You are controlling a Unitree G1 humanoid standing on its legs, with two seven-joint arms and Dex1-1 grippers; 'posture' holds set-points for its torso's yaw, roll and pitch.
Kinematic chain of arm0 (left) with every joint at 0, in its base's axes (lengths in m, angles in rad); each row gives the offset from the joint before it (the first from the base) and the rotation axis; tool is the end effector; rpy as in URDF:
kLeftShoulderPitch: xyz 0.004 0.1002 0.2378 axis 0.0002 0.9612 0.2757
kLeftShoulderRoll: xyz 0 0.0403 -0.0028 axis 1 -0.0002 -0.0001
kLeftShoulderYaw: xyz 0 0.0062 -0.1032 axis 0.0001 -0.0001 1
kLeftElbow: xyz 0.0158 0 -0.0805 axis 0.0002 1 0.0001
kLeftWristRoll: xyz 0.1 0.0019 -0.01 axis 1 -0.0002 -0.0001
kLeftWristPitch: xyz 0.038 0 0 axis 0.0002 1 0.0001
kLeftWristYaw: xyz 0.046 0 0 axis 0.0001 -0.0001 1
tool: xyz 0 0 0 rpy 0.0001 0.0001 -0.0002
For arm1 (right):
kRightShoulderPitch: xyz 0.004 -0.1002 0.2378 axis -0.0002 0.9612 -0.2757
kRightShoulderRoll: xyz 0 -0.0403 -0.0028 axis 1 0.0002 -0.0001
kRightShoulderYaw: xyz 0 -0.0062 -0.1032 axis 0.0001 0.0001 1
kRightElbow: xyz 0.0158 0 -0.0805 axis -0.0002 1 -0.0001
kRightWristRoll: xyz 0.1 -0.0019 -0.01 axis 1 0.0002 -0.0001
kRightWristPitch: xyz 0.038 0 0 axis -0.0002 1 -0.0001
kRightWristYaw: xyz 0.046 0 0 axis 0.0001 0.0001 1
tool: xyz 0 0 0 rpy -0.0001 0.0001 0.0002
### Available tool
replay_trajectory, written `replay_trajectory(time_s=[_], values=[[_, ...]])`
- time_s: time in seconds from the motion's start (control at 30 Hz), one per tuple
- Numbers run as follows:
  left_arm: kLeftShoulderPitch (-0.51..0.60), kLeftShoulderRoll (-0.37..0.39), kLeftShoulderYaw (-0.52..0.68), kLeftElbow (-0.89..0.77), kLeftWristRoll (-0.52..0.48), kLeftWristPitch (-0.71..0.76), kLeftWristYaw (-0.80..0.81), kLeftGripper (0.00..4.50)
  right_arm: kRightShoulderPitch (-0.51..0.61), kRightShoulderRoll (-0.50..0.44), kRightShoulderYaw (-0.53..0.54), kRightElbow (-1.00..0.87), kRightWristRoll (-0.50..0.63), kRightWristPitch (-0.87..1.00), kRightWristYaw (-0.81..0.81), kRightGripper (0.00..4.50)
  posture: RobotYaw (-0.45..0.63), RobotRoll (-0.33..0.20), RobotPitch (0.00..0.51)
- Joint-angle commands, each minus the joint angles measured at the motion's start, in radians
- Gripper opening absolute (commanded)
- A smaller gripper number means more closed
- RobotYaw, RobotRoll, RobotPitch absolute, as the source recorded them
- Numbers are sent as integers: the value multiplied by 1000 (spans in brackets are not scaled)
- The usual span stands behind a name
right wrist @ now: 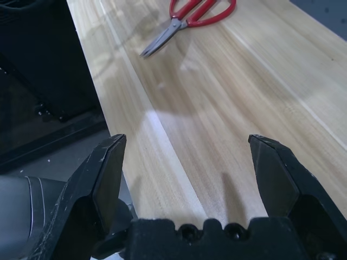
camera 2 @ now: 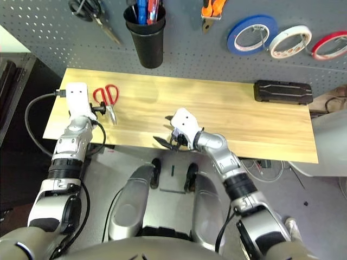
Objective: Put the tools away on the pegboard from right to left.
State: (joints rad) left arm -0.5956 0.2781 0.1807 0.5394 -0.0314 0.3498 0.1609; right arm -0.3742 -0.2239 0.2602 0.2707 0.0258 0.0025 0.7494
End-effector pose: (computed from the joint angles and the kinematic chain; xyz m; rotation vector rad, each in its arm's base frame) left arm 0.3080 0.2183 0.0930 0.1446 0.2600 0.3252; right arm 0.2685 -0.1310 0.0710 -0.2991 0.0434 1.0226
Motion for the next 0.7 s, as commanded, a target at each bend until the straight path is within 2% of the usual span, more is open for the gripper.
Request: replay_trajectory(time_s=[0.03,0.33,0.53,0.63,0.7], values=[[-29,8,14,137,21,-61,36,4467,34,-10,7,-29,0,21,-2,4500,252,0,424],[-155,20,11,437,22,-176,67,4467,46,-7,6,-84,2,60,-27,4500,221,0,419],[-191,38,12,560,21,-196,75,4467,48,-10,2,-114,5,84,-41,4500,199,0,412],[-196,40,10,587,19,-191,73,3923,50,-16,-2,-124,8,89,-41,4500,196,0,411],[-194,35,7,594,17,-185,62,3191,53,-19,-2,-130,10,89,-39,4500,196,0,409]])
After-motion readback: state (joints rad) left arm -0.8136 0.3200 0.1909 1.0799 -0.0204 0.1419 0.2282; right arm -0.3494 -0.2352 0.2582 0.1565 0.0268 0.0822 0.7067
